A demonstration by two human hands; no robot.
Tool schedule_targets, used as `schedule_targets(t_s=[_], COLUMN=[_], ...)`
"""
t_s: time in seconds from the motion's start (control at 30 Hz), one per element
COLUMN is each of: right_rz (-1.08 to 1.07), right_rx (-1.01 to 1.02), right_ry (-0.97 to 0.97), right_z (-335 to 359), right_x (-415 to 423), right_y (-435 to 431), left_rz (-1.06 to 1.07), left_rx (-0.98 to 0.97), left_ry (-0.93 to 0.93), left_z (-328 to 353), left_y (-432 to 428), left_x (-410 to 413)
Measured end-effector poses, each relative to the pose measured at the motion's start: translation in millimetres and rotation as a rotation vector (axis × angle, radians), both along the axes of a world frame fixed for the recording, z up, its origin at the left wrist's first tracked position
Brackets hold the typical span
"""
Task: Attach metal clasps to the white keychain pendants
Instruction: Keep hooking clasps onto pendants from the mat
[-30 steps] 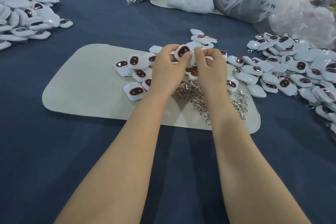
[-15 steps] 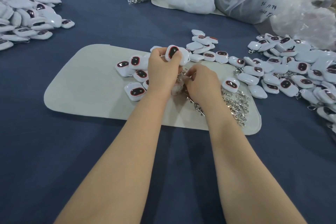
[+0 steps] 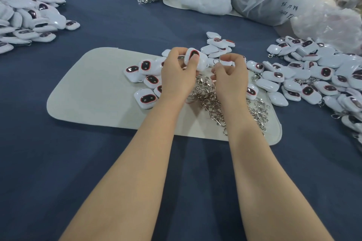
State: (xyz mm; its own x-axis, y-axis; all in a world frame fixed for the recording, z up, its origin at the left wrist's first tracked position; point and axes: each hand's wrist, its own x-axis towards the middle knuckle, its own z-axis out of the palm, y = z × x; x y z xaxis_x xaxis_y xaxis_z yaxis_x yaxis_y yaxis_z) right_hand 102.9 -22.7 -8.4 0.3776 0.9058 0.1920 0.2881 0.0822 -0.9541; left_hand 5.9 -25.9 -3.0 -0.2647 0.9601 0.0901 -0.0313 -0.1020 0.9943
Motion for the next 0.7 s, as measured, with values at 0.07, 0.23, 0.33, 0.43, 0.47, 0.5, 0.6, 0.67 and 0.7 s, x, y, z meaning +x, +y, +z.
schedule_targets(t_s=[0.07,0.23,0.33,0.43,0.47,0.5,0.6,0.67,0.7], right_rz=[-0.002,-0.019,-0.015,-0.002,0.012,0.026,0.067,0.083,0.089], right_rx=[0.014,0.026,0.02,0.019,0.029,0.041,0.07,0.082,0.088], right_ry=[-0.022,-0.018,-0.02,-0.05,-0.056,-0.057,-0.087,-0.14,-0.155], right_z=[-0.2,0.8,1.2,0.4,-0.2,-1.0,-2.7,-3.6,-3.6], right_x=[0.3,-0.8,-0.7,1.0,1.2,1.1,-0.2,-0.2,-0.1], right_y=[-0.3,0.0,1.0,3.8,4.1,4.4,3.0,2.7,2.9], left_rz=[-0.042,-0.093,-0.143,-0.173,-0.176,-0.18,-0.146,-0.105,-0.095], left_rx=[0.035,0.071,0.08,0.081,0.079,0.077,0.057,0.044,0.042], left_ry=[0.038,0.067,0.137,0.279,0.304,0.308,0.247,0.222,0.226], left_z=[0.0,1.3,3.2,1.6,1.3,1.2,0.0,-0.5,-0.8], left_y=[-1.6,-1.3,-1.9,-0.9,-1.0,-1.2,-2.2,-1.8,-1.2], left_x=[0.9,2.5,4.2,4.7,4.6,4.7,5.0,4.2,3.4])
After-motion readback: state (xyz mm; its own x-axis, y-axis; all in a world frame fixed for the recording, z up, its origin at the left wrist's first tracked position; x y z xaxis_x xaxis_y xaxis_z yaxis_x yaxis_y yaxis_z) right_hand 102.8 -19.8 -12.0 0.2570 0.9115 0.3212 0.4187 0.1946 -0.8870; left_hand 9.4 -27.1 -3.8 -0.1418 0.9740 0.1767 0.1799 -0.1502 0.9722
